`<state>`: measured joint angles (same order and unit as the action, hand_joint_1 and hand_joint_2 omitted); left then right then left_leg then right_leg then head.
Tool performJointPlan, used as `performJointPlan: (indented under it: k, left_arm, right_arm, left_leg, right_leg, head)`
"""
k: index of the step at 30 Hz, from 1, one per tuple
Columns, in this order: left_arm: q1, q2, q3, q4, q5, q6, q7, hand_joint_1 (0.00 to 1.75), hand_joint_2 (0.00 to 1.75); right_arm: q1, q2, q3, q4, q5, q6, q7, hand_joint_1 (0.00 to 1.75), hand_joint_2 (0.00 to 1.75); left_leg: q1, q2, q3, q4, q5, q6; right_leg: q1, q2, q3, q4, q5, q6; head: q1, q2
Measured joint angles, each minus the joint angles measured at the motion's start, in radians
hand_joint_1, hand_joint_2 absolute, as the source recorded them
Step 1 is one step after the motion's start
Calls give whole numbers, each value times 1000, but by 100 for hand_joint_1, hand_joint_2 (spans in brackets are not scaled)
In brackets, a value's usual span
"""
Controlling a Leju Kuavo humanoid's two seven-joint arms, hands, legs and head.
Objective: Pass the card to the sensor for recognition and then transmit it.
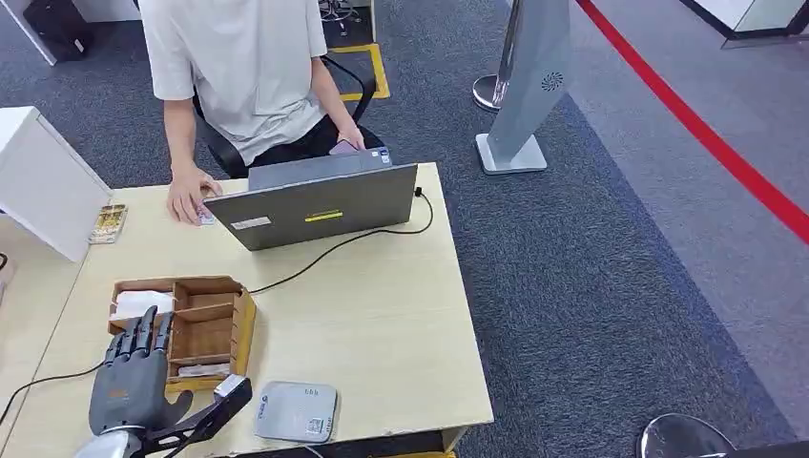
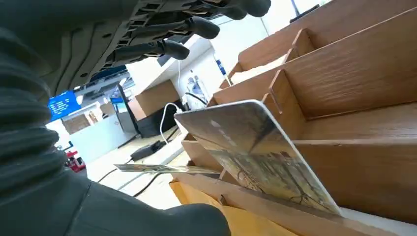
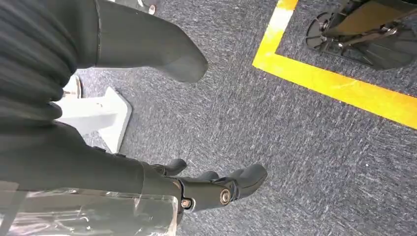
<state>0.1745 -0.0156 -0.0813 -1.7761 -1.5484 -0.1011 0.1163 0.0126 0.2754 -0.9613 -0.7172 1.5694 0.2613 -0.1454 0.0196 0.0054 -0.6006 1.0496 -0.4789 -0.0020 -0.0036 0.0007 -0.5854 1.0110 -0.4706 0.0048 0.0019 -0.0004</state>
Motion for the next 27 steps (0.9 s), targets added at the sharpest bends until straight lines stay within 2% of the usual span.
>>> performJointPlan:
  k: [12, 27]
  left_arm:
    - [-8, -21, 0, 2, 0, 4, -24, 0, 175]
    - [-18, -37, -1, 10, 0, 5, -25, 0, 175]
  right_arm:
    - [0, 0, 2, 6, 0, -3, 0, 0, 175]
    - [0, 0, 5, 15, 0, -11, 0, 0, 175]
  left_leg:
    - [0, 0, 0, 0, 0, 0]
    - [0, 0, 0, 0, 0, 0]
  right_leg:
    - [0, 0, 0, 0, 0, 0]
    - [0, 0, 0, 0, 0, 0]
  head:
    - [0, 0]
    - [0, 0]
